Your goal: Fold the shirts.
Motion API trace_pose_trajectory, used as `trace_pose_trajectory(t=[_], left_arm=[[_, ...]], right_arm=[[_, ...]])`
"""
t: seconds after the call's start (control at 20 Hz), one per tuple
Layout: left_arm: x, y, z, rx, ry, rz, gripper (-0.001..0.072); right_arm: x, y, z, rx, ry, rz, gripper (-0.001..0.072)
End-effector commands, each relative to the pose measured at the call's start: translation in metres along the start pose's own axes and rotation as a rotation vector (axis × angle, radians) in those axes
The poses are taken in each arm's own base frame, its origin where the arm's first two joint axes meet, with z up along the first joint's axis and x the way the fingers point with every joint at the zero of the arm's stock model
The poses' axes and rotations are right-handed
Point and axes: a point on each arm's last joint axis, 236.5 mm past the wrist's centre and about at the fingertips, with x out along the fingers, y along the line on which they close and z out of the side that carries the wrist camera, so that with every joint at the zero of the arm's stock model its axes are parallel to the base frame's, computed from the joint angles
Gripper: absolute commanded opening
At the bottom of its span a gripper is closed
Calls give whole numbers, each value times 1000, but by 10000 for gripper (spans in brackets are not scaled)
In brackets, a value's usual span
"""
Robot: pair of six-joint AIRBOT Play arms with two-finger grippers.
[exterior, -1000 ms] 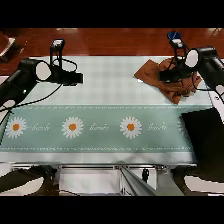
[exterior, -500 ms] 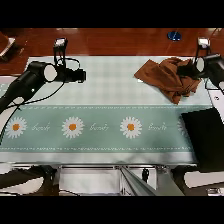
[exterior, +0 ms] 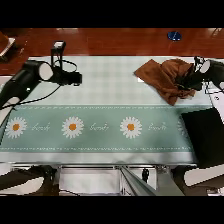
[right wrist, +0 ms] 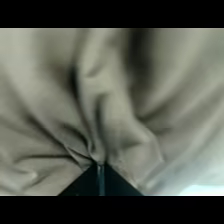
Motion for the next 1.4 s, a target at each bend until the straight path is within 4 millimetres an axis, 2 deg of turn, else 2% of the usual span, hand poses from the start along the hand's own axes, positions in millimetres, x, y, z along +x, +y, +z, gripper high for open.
trace_pose_trajectory(t=[0.0, 0.05, 0.1, 0.2, 0.25, 0.35, 0.45, 0.55, 0.65, 0.75, 0.9, 1.05, 1.1, 1.2, 1.3, 1.35], left_arm=[[-49, 30, -2, -28, 4, 39, 509], [-71, 31, -2, -44, -19, 29, 509], [-89, 22, -9, -61, -38, -6, 509], [-118, -21, -38, -98, -81, -157, 509], [-125, -39, -56, -90, -108, -212, 508], [-129, -61, -91, -85, -172, -286, 509], [-123, -64, -120, -170, -179, -317, 509], [-116, -58, -141, -231, -149, -314, 508], [-110, -56, -149, -232, -130, -307, 508], [-109, -56, -149, -230, -132, -306, 508], [-109, -56, -148, -213, -139, -305, 508], [-109, -56, -148, -199, -140, -302, 508], [-108, -55, -148, -200, -139, -301, 508], [-108, -55, -148, -199, -140, -301, 508], [-108, -55, -148, -199, -140, -301, 508], [-108, -55, -148, -199, -140, -301, 508]], right_arm=[[-69, 48, 27, -85, -111, 185, 18], [-104, 62, 41, -102, -194, 234, 18], [-144, 76, 53, -117, -290, 289, 18], [-224, 98, 67, -157, -471, 374, 18], [-265, 106, 71, -182, -563, 403, 17], [-338, 122, 71, -245, -713, 440, 17], [-406, 139, 65, -310, -846, 470, 17], [-467, 158, 56, -382, -962, 502, 17], [-525, 178, 42, -442, -1072, 551, 17], [-568, 194, 25, -489, -1154, 600, 17], [-610, 225, -8, -596, -1253, 683, 17], [-622, 257, -45, -682, -1237, 788, 17], [-619, 266, -56, -710, -1210, 815, 17], [-602, 286, -83, -783, -1109, 863, 17], [-568, 307, -107, -842, -967, 895, 17], [-543, 317, -119, -839, -861, 914, 17]])
